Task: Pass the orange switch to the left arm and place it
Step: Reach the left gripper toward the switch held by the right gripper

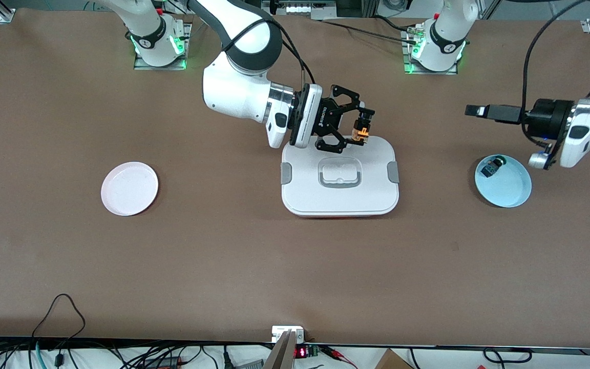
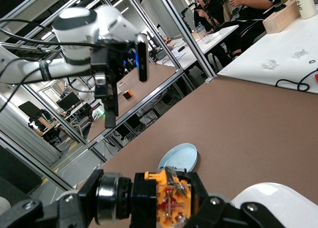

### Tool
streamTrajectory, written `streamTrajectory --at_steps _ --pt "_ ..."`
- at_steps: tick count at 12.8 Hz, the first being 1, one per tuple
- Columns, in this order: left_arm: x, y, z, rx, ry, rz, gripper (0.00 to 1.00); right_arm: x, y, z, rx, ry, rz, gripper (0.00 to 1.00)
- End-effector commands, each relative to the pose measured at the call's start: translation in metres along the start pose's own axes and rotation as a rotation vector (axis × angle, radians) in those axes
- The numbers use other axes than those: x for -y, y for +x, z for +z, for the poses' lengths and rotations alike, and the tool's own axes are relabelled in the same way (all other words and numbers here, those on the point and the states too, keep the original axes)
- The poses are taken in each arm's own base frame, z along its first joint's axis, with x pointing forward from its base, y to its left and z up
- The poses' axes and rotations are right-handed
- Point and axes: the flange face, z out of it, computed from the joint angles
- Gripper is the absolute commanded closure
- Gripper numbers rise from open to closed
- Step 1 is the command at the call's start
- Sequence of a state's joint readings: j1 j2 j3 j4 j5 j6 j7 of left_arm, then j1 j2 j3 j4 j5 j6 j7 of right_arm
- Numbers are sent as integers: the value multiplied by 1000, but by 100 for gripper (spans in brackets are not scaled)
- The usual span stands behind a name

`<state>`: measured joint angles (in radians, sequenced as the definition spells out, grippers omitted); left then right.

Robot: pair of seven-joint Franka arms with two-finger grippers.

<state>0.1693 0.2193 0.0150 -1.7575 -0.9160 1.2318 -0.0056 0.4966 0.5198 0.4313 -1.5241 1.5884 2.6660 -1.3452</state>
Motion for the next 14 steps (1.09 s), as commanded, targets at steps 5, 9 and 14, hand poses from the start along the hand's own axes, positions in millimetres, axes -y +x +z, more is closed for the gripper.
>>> streamTrajectory --at_steps 5,9,14 --pt "19 20 113 -4 -414 -74 4 0 4 5 -24 -4 17 76" --pt "-9 18 173 66 -420 -42 4 -2 3 4 -24 -7 18 76" --pt "2 41 205 50 -547 -9 4 0 3 5 -22 -4 15 76"
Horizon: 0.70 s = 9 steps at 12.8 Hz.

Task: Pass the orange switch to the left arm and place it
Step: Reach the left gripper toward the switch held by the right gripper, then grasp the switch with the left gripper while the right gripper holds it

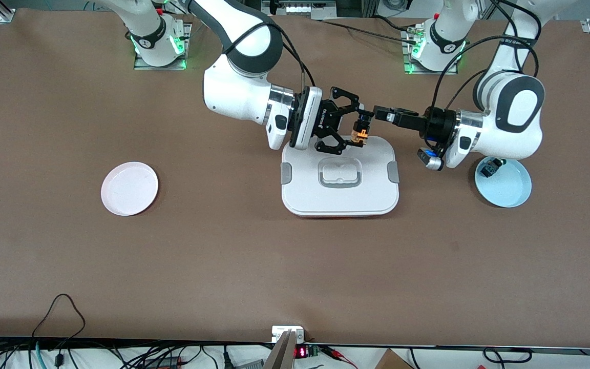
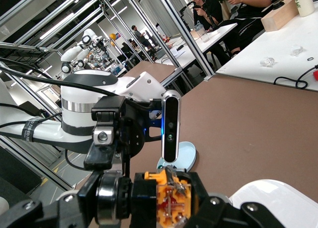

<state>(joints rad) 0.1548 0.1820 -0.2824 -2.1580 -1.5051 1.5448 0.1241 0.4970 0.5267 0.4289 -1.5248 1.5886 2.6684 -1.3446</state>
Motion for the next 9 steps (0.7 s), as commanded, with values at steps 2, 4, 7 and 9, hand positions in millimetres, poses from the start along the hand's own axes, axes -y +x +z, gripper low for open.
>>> streamTrajectory --at_steps 2,4,7,9 --pt "15 22 3 -18 -141 2 4 3 7 3 -26 0 8 76" --pt "16 28 3 -24 -187 -4 4 3 7 3 -26 0 8 76" --pt "15 30 19 -12 -212 6 7 3 7 3 -27 0 10 76" --pt "20 35 28 -10 -242 35 9 3 7 3 -27 0 10 76"
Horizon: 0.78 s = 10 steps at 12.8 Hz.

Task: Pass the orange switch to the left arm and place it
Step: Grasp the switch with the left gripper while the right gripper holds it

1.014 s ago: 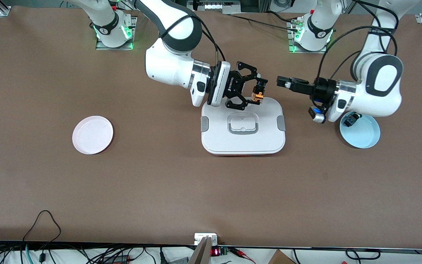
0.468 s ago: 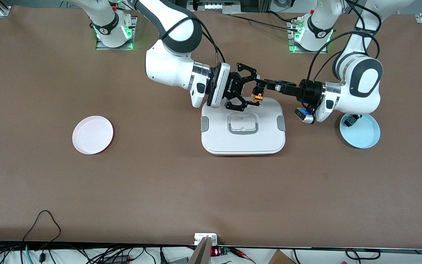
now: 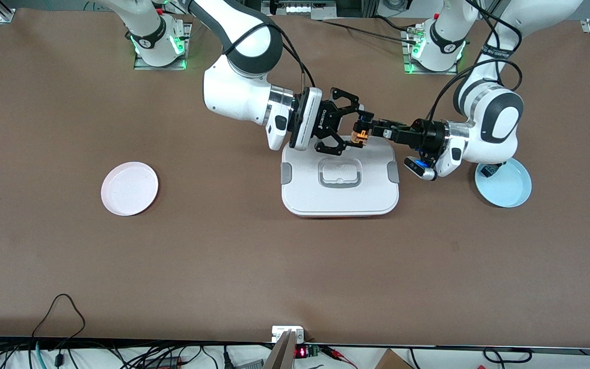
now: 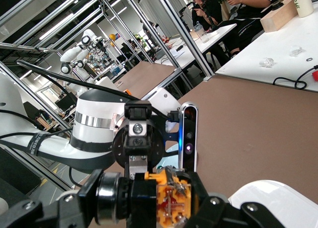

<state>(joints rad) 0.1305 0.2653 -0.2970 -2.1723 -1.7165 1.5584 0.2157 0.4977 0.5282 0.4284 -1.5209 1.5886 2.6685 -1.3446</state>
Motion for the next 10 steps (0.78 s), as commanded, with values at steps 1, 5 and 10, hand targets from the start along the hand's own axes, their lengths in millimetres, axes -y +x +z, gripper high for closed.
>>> streamTrajectory --at_steps 1,5,10 --pt "6 7 12 7 -34 38 11 4 5 4 -24 1 10 76" --pt "4 13 14 8 -58 35 50 3 5 4 -24 0 12 76" --pt "4 11 19 20 -54 34 77 4 6 3 -26 0 11 76"
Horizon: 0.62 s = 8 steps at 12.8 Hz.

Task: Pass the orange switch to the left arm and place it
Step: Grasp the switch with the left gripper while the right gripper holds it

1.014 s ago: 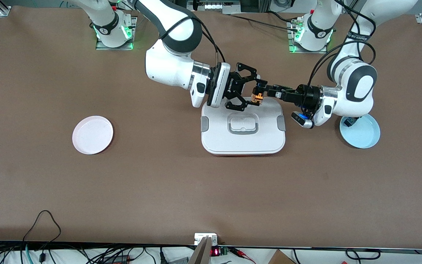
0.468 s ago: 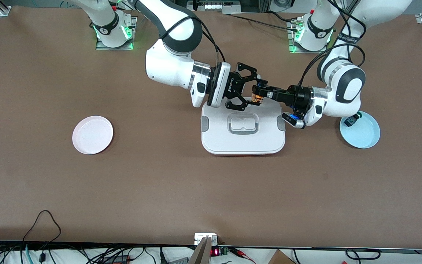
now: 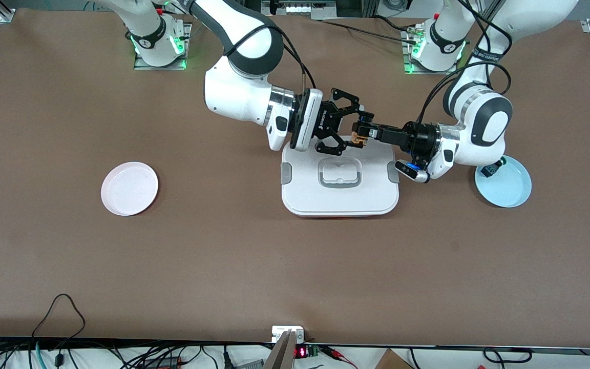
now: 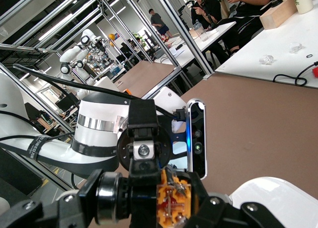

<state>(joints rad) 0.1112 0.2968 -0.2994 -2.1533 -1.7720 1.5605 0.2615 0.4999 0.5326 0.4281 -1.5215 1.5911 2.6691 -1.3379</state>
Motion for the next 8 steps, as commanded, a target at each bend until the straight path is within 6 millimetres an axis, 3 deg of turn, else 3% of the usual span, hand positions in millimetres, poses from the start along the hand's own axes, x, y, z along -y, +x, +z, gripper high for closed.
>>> streamTrajectory --at_steps 1,2,3,4,5,8 --pt "3 2 9 17 -5 2 77 5 9 1 -29 0 -1 76" --pt "3 2 10 18 -5 2 77 5 9 1 -29 0 -1 75" --pt "-1 2 10 20 -7 8 77 5 9 1 -29 0 -1 60" --pt "-4 2 10 23 1 12 77 5 9 1 -29 0 -1 33" --pt "-9 2 9 24 2 20 77 5 10 0 -31 -1 -2 0" --pt "-12 2 7 22 2 22 77 4 14 -3 -38 1 33 0"
